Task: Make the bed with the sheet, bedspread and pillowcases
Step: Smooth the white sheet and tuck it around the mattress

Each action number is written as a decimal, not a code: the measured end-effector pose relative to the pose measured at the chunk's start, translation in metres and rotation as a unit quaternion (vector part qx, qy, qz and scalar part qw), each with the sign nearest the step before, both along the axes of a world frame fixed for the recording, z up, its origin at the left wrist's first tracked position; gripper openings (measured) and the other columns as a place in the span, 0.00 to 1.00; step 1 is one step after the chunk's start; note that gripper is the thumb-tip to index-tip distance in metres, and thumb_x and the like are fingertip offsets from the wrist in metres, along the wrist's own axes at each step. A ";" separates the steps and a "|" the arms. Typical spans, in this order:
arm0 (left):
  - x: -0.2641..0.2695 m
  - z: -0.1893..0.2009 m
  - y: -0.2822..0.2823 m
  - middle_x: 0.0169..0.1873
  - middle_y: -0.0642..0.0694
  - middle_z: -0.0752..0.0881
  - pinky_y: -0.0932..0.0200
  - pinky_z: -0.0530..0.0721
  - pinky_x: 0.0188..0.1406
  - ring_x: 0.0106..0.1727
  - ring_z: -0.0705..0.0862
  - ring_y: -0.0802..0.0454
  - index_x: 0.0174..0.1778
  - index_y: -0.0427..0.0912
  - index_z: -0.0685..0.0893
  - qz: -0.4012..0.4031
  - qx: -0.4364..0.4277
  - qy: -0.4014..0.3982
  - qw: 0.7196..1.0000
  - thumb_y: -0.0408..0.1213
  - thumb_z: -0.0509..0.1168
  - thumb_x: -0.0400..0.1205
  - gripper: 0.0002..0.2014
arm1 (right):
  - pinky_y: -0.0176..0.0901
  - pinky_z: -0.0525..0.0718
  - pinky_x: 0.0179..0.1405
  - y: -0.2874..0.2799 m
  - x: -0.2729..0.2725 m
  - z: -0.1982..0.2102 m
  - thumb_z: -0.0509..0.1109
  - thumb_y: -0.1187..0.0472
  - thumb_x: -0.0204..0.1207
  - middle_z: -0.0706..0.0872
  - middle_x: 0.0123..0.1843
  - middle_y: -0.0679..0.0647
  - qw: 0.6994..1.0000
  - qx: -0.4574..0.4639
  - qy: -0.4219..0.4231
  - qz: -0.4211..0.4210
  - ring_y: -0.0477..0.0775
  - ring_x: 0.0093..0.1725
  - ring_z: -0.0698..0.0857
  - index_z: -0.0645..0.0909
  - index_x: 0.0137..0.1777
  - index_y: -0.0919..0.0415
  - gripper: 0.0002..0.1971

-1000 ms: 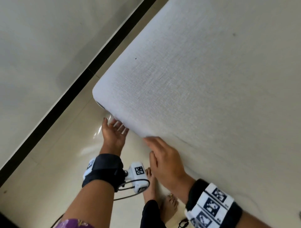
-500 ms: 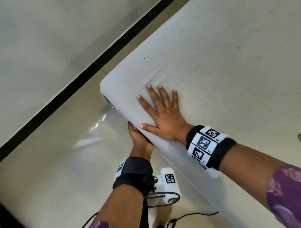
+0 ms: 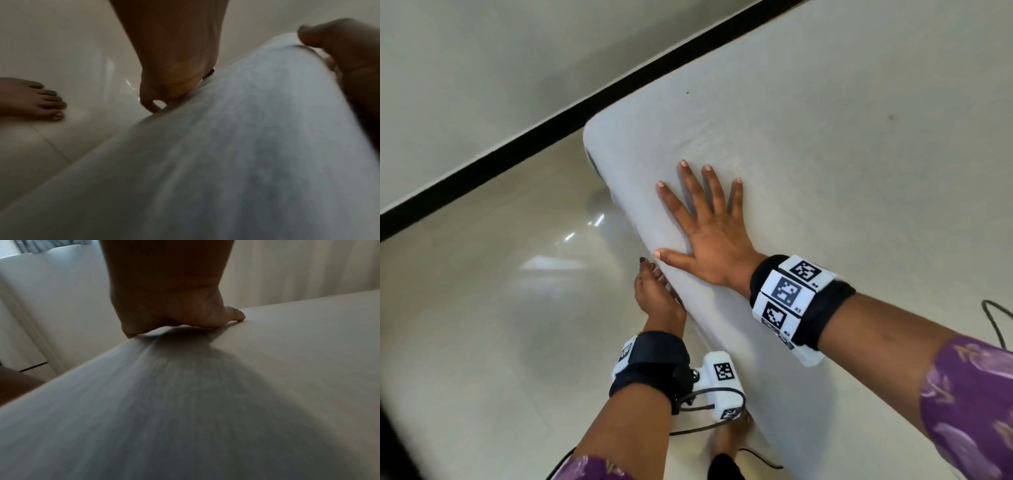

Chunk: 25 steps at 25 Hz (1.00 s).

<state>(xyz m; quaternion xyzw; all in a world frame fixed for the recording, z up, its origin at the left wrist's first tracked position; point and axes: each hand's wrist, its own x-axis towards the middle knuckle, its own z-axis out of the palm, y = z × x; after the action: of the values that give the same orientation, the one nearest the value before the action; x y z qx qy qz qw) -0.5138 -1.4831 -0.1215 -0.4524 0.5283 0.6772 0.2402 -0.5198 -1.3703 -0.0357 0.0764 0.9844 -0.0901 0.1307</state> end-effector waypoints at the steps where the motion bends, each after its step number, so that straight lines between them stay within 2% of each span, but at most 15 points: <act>1: 0.009 0.001 -0.003 0.48 0.42 0.87 0.51 0.85 0.46 0.46 0.87 0.46 0.52 0.38 0.84 -0.025 -0.002 -0.032 0.999 0.55 0.65 0.81 0.20 | 0.83 0.39 0.72 0.001 0.007 0.001 0.54 0.26 0.73 0.36 0.86 0.59 1.000 -0.006 -0.005 0.006 0.70 0.83 0.37 0.39 0.85 0.48 0.47; 4: 0.042 0.003 -0.010 0.41 0.43 0.85 0.54 0.82 0.41 0.41 0.84 0.48 0.47 0.40 0.83 -0.090 0.025 -0.109 0.990 0.60 0.57 0.83 0.24 | 0.84 0.38 0.71 0.000 0.022 0.001 0.55 0.27 0.73 0.33 0.85 0.58 1.000 -0.001 -0.020 0.022 0.69 0.82 0.33 0.36 0.84 0.47 0.48; 6: 0.055 0.001 -0.011 0.40 0.42 0.85 0.55 0.80 0.38 0.40 0.83 0.48 0.43 0.39 0.82 -0.091 0.019 -0.104 0.990 0.59 0.55 0.84 0.25 | 0.85 0.38 0.70 -0.001 0.022 -0.002 0.55 0.26 0.72 0.32 0.85 0.58 0.999 0.006 -0.024 0.030 0.70 0.82 0.32 0.34 0.84 0.48 0.49; 9: 0.058 0.003 -0.008 0.40 0.40 0.87 0.57 0.81 0.35 0.40 0.85 0.46 0.41 0.38 0.83 -0.080 -0.016 -0.072 0.994 0.61 0.60 0.80 0.25 | 0.86 0.38 0.69 -0.002 0.019 -0.005 0.55 0.26 0.71 0.33 0.85 0.59 0.999 0.018 -0.024 0.036 0.71 0.82 0.33 0.34 0.84 0.49 0.51; 10: 0.058 0.004 -0.006 0.42 0.41 0.89 0.56 0.82 0.35 0.42 0.87 0.46 0.44 0.39 0.85 -0.079 0.001 -0.068 0.995 0.63 0.61 0.78 0.27 | 0.86 0.38 0.69 -0.003 0.019 -0.005 0.55 0.26 0.71 0.33 0.85 0.59 0.999 0.019 -0.023 0.033 0.71 0.82 0.33 0.35 0.84 0.49 0.51; 12: 0.059 0.009 0.002 0.50 0.40 0.91 0.54 0.85 0.41 0.50 0.90 0.44 0.58 0.43 0.87 -0.087 0.066 -0.058 0.992 0.70 0.61 0.71 0.35 | 0.86 0.39 0.69 -0.005 0.021 -0.004 0.56 0.26 0.71 0.33 0.85 0.59 0.999 0.019 -0.020 0.030 0.71 0.82 0.33 0.35 0.84 0.49 0.51; 14: 0.057 0.016 0.010 0.55 0.38 0.89 0.51 0.85 0.47 0.57 0.88 0.42 0.65 0.45 0.85 -0.085 0.121 -0.038 0.988 0.73 0.56 0.72 0.39 | 0.86 0.39 0.69 -0.006 0.019 -0.003 0.56 0.26 0.71 0.32 0.85 0.59 0.999 0.020 -0.024 0.032 0.71 0.81 0.32 0.33 0.84 0.49 0.51; 17: 0.056 0.024 0.010 0.52 0.39 0.90 0.53 0.86 0.46 0.56 0.89 0.45 0.65 0.45 0.85 -0.072 0.173 -0.023 0.982 0.68 0.49 0.80 0.36 | 0.86 0.39 0.69 -0.005 0.019 0.000 0.57 0.26 0.70 0.30 0.84 0.59 0.999 0.018 -0.029 0.032 0.71 0.81 0.31 0.31 0.83 0.49 0.53; 20: 0.054 0.021 0.004 0.49 0.40 0.92 0.57 0.86 0.42 0.51 0.90 0.47 0.64 0.42 0.85 -0.089 0.161 -0.035 0.982 0.65 0.48 0.82 0.34 | 0.87 0.38 0.68 -0.005 0.019 -0.001 0.58 0.26 0.69 0.30 0.84 0.59 0.999 0.014 -0.028 0.036 0.72 0.81 0.30 0.31 0.83 0.49 0.54; 22: 0.053 0.019 0.004 0.52 0.39 0.91 0.53 0.87 0.46 0.53 0.89 0.45 0.65 0.43 0.85 -0.079 0.151 -0.040 0.985 0.67 0.49 0.81 0.35 | 0.87 0.37 0.68 -0.006 0.018 -0.004 0.58 0.26 0.69 0.30 0.84 0.60 0.999 0.018 -0.028 0.037 0.72 0.81 0.31 0.31 0.83 0.49 0.54; 23: 0.053 0.019 0.007 0.55 0.39 0.90 0.49 0.87 0.52 0.57 0.88 0.45 0.66 0.44 0.84 -0.085 0.134 -0.035 0.987 0.70 0.50 0.78 0.37 | 0.86 0.37 0.68 -0.006 0.018 -0.004 0.58 0.26 0.69 0.31 0.84 0.60 0.999 0.018 -0.031 0.034 0.72 0.81 0.31 0.31 0.83 0.49 0.54; 25: 0.058 0.016 0.011 0.59 0.43 0.88 0.42 0.83 0.63 0.61 0.86 0.43 0.65 0.48 0.84 -0.105 0.051 -0.034 0.993 0.75 0.55 0.69 0.41 | 0.86 0.36 0.69 -0.002 0.020 -0.001 0.56 0.25 0.70 0.31 0.84 0.60 0.998 0.009 -0.037 0.039 0.71 0.81 0.30 0.32 0.83 0.49 0.53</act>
<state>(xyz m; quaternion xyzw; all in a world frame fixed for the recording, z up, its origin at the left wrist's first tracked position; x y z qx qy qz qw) -0.4560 -1.4723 -0.1052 -0.4046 0.5295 0.6581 0.3506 -0.5000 -1.3727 -0.0366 0.0422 0.9818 -0.0735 0.1703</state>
